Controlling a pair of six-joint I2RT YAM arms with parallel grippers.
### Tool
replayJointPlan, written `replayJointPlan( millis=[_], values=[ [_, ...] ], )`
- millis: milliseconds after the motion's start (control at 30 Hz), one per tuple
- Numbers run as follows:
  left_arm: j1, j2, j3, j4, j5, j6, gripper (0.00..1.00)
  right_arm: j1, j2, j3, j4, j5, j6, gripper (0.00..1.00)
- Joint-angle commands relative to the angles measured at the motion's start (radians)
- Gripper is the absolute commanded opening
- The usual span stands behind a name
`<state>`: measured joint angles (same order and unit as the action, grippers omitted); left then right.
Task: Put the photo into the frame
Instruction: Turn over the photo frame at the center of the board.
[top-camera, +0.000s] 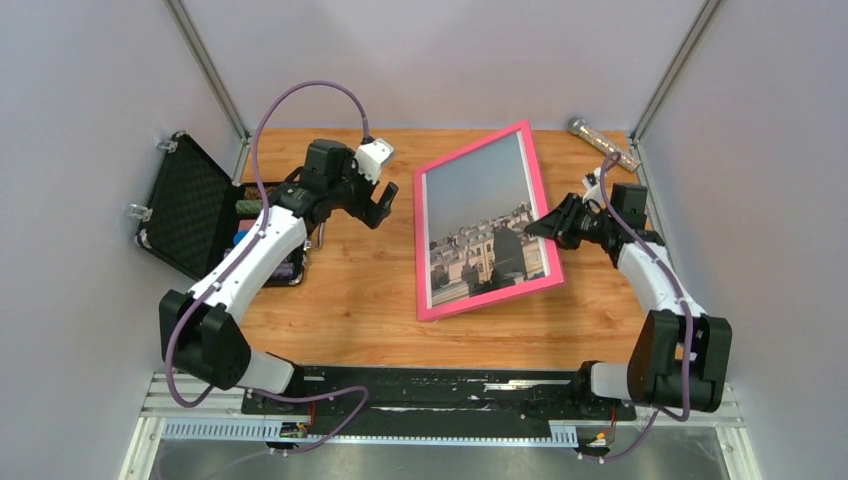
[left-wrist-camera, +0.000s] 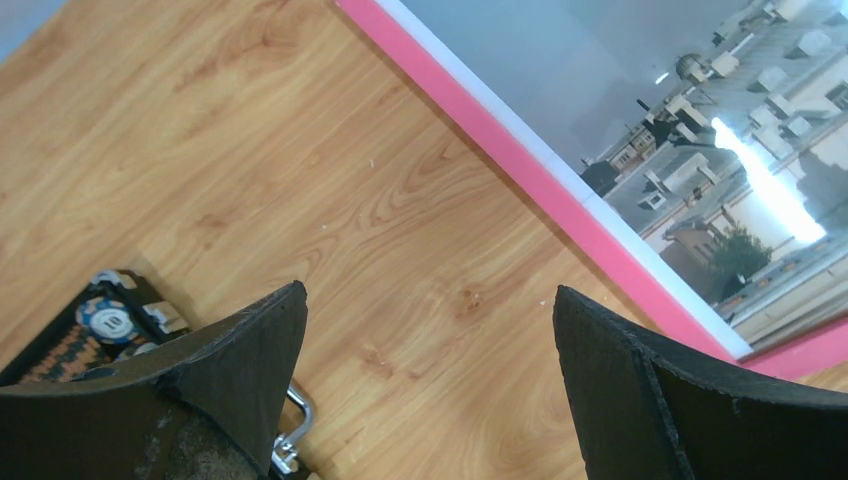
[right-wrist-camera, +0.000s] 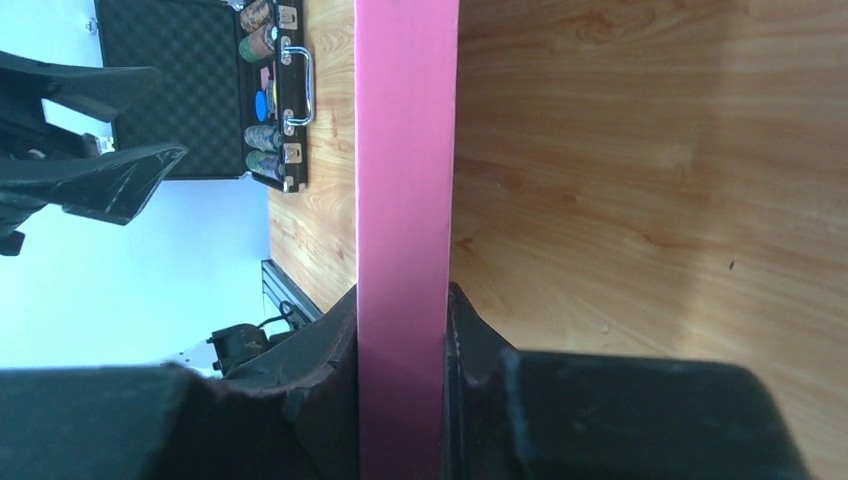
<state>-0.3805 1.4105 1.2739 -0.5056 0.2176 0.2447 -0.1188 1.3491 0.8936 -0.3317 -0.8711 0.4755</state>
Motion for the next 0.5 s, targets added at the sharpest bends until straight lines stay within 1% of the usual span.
replayJointPlan(
  millis=[0, 33, 100, 200, 300, 467],
  values=[
    [0.027, 0.023, -0.033, 0.091, 0.040, -0.098, 1.00, 0.007, -0.121, -0.149, 0.294, 0.049, 0.048, 0.22],
    [0.037, 0.030, -0.045, 0.107, 0.054, -0.125, 1.00, 0.007, -0.141, -0.192, 0.332, 0.061, 0.067, 0.26],
    [0.053, 0.051, -0.065, 0.132, 0.079, -0.173, 1.00, 0.007, -0.149, -0.224, 0.356, 0.076, 0.070, 0.29],
    [0.069, 0.095, -0.083, 0.158, 0.111, -0.224, 1.00, 0.007, -0.131, -0.224, 0.360, 0.095, 0.060, 0.33],
    [0.076, 0.150, -0.089, 0.169, 0.131, -0.268, 1.00, 0.007, -0.109, -0.234, 0.395, 0.091, 0.065, 0.35],
    [0.077, 0.235, -0.077, 0.178, 0.182, -0.298, 1.00, 0.007, -0.066, -0.238, 0.432, 0.102, 0.037, 0.41]
  ],
)
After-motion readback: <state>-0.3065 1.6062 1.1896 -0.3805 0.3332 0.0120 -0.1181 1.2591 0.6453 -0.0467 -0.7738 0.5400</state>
